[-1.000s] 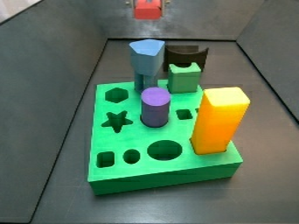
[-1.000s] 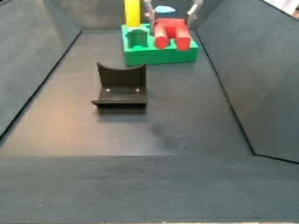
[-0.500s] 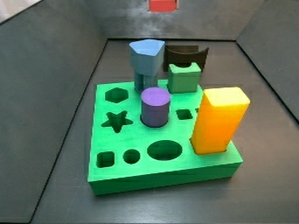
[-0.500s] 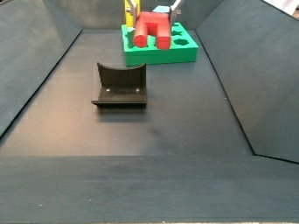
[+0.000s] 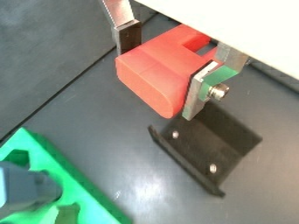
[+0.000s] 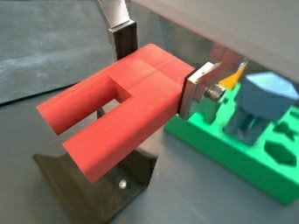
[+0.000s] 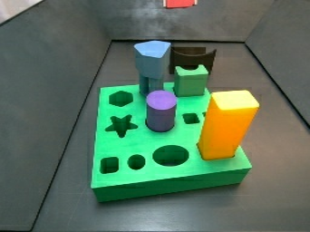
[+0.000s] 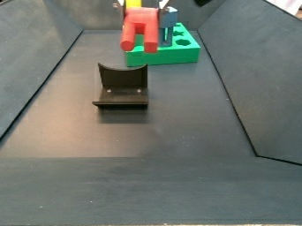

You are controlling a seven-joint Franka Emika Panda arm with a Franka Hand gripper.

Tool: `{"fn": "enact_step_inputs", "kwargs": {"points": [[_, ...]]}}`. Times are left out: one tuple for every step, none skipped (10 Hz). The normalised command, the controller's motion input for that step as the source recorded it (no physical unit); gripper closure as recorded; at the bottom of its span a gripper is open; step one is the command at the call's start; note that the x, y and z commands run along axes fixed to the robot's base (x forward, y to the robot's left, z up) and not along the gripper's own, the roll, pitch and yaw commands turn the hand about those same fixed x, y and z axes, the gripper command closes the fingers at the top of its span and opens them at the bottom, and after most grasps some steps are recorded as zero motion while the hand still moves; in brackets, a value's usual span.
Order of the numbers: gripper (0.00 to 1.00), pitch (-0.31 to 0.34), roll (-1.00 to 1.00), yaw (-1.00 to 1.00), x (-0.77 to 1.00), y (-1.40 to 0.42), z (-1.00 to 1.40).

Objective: Pick up the square-circle object. Move up. Place the square-circle object on the fixture. Regrasp the square-circle object. Move to above the board. Insert the square-circle object.
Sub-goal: Place the square-circle object on the fixture.

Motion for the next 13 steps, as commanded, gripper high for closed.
{"fn": "enact_step_inputs", "kwargs": {"points": [[1.00, 0.070, -1.00, -0.09, 0.69, 0.05, -0.01], [1.00, 0.080, -1.00, -0.11, 0.58, 0.05, -0.01], [1.00, 0.083, -0.96, -0.12, 0.50, 0.05, -0.01], [1.00, 0.078, -0.85, -0.12, 0.44, 0.05, -0.02], [1.00, 0.065, -0.63, -0.11, 0.34, 0.05, -0.02], [1.00, 0.054, -0.41, -0.11, 0.24, 0.05, -0.02], [1.00, 0.048, -0.27, -0.10, 0.16, 0.04, -0.01], [1.00, 0.316, -1.00, -0.07, 0.14, 0.13, -1.00], [1.00, 0.293, -1.00, -0.08, 0.13, 0.14, -1.00], [1.00, 0.282, -0.86, -0.16, 0.15, 0.14, -1.00], [1.00, 0.254, -0.70, -0.19, 0.16, 0.14, -1.00], [1.00, 0.203, -0.54, -0.23, 0.17, 0.14, -1.00], [1.00, 0.135, -0.33, -0.25, 0.18, 0.14, -1.00]]}}
